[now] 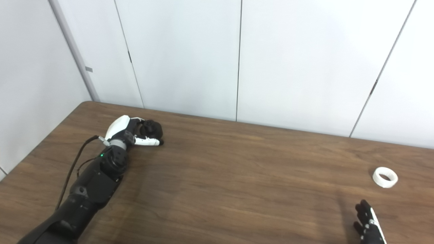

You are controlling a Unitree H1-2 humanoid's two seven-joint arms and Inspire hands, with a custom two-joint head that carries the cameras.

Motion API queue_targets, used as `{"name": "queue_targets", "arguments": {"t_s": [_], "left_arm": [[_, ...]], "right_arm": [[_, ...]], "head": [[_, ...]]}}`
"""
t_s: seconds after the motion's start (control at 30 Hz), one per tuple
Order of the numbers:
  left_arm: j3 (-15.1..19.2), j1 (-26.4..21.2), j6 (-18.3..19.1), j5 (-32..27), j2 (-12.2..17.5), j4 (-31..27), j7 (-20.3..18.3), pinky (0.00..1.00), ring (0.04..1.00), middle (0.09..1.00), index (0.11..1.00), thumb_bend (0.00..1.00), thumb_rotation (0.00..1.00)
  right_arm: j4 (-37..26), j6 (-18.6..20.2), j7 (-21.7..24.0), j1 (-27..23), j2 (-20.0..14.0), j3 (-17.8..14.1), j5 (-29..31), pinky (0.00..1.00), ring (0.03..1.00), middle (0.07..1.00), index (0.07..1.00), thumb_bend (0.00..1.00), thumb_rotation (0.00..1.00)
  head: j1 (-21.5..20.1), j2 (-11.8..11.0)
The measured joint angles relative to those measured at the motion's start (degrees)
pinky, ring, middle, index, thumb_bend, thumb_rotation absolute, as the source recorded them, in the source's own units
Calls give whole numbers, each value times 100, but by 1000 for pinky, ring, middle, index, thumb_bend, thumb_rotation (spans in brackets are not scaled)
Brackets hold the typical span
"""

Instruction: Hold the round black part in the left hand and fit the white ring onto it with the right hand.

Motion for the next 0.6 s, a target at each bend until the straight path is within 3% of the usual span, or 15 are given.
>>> {"name": "queue_targets", "arguments": {"t_s": [0.03, 0.13, 0.27, 0.6], "left_arm": [[66, 7, -89, -11, -43, 16, 140, 863, 920, 839, 559, 647, 80], [190, 62, -486, -48, -110, 78, 481, 831, 876, 780, 491, 533, 46], [252, 137, -835, -142, -124, 160, 694, 816, 848, 745, 484, 519, 39], [158, 186, -864, -96, -109, 123, 709, 852, 870, 755, 483, 519, 39]], "right_arm": [[-1, 0, 0, 0, 0, 0, -4, 1000, 1000, 973, 978, 606, 1000], [-5, -1, 0, 0, 0, 4, -8, 1000, 1000, 975, 978, 602, 1000], [-4, -4, 1, 2, -2, 2, -8, 1000, 1000, 978, 979, 611, 1000], [-2, -6, 1, 4, -2, -7, 20, 1000, 1000, 971, 975, 634, 1000]], "head": [[0, 0], [9, 9], [18, 9], [44, 26]]}}
